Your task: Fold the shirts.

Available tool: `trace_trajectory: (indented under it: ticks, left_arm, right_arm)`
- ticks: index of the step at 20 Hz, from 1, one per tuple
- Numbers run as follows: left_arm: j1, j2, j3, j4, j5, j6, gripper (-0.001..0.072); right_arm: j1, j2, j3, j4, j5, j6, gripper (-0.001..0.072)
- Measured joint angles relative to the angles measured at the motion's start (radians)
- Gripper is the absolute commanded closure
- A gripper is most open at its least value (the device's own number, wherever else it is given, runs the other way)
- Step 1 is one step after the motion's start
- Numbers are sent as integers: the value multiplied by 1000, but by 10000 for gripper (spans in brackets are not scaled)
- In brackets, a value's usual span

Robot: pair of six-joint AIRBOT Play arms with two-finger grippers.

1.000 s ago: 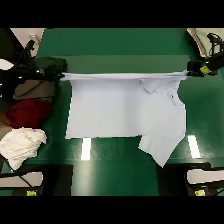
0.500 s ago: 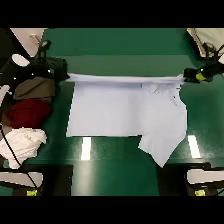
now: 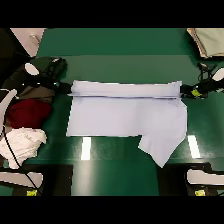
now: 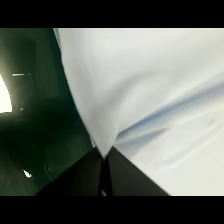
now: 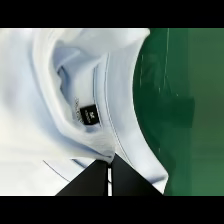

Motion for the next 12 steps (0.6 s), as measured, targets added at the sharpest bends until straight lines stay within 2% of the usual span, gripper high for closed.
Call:
trace_trajectory:
  ticks: [1,2,8,12]
  left_arm:
    - [0,0,-2,10,-18,-12,93]
    - [2,0,-2,10,-34,-29,95]
    - [17,39,-7,41,-162,-114,96]
    - [50,159,-125,62,-228,-136,95]
  right_arm:
    - [0,3,-8,-2,8,0,383]
    - [-1,6,-13,-7,22,-2,340]
    - [-20,98,-19,3,175,-21,341]
    - [-61,237,-63,2,300,-40,341]
